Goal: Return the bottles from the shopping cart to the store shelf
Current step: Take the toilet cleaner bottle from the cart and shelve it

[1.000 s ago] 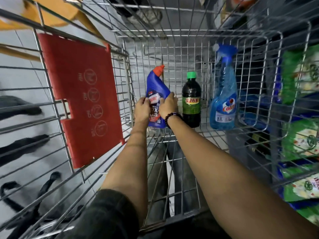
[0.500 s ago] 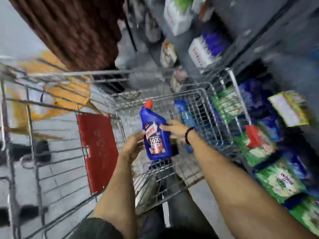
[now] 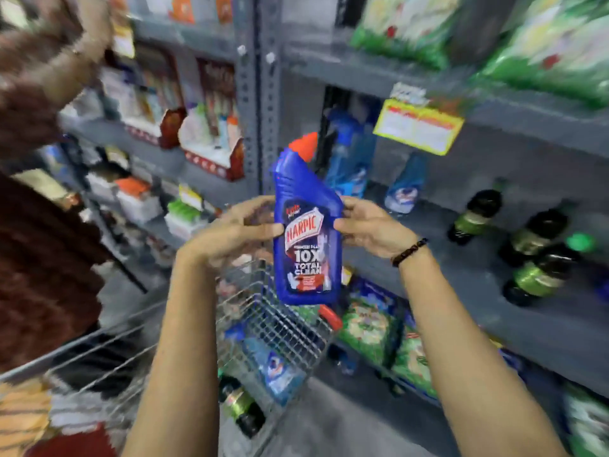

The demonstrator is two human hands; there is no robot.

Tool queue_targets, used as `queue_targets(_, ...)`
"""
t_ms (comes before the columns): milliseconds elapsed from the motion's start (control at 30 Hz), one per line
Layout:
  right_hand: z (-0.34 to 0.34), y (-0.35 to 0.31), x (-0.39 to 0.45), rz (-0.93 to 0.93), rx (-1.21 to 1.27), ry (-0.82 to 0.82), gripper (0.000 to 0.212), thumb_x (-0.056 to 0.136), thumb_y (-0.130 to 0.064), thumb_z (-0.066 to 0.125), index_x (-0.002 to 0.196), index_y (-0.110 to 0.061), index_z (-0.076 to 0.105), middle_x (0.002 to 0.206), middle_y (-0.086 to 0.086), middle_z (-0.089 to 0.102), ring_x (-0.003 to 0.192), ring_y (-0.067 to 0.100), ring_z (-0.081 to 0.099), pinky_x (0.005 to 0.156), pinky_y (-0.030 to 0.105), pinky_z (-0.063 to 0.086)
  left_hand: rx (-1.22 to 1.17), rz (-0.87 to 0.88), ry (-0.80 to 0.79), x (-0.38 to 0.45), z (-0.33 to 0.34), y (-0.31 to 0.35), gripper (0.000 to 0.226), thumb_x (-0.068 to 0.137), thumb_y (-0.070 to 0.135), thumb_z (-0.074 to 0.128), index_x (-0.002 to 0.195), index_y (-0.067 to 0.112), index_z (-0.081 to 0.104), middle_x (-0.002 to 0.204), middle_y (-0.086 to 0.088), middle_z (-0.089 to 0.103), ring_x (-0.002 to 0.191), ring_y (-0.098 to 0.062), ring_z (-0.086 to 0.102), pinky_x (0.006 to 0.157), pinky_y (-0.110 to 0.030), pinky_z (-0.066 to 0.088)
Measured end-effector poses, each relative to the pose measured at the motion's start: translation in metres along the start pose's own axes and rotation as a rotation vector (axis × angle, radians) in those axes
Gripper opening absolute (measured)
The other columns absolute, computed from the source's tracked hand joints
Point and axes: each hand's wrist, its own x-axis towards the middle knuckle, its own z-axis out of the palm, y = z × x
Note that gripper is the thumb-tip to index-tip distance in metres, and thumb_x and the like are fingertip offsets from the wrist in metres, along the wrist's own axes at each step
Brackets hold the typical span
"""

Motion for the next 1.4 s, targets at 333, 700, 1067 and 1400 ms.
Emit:
queue_targets(333, -0.077, -0.091, -0.124, -0.23, -0.172, 0.166, 0.085, 0.045, -0.045, 0.087, 0.111, -0.006, 0.05, 0.082, -0.009, 0.074, 0.073, 0.004, 0.067, 0.059, 0.02, 0.054, 0.082, 0.215, -0.378, 0.045, 0.124, 0.086, 0.064, 0.053, 0.04, 0.084, 0.11, 0.026, 0.059, 0.093, 0.011, 0.073, 0.073, -0.004, 0.068, 0.054, -0.02, 0.058)
queue_targets(700, -0.185, 0.024, -0.258, -0.012, -0.103, 0.608, 0.028, 0.083, 0.005, 0.058, 0.097, -0.018, 0.057, 0.106, 0.0, 0.061, 0.086, 0.002, 0.068, 0.069, 0.02, 0.058, 0.243, -0.015, -0.66, 0.138, 0.274, -0.017, 0.051, 0.084, -0.004, 0.058, 0.13, 0.011, 0.042, 0.123, -0.006, 0.056, 0.103, -0.018, 0.06, 0.082, -0.04, 0.055)
queue_targets(1067, -0.332, 0.108, -0.411, 0.124, -0.011, 1.034, 0.047, 0.087, 0.001, 0.055, 0.132, -0.007, 0.046, 0.121, 0.009, 0.056, 0.111, 0.022, 0.053, 0.091, 0.037, 0.045, 0.339, 0.053, -0.667, 0.213, 0.52, -0.126, 0.05, 0.082, -0.017, 0.05, 0.129, -0.007, 0.037, 0.137, -0.025, 0.046, 0.114, -0.015, 0.043, 0.099, -0.032, 0.039)
queue_targets(1400, -0.426, 0.121, -0.434, 0.12, 0.038, 1.083, 0.051, 0.092, 0.004, 0.046, 0.14, -0.011, 0.035, 0.142, 0.018, 0.045, 0.115, 0.019, 0.046, 0.106, 0.043, 0.037, 0.414, 0.061, -0.507, 0.276, 0.612, -0.164, 0.053, 0.083, -0.017, 0.049, 0.133, -0.003, 0.036, 0.137, -0.024, 0.047, 0.126, -0.03, 0.046, 0.11, -0.047, 0.036)
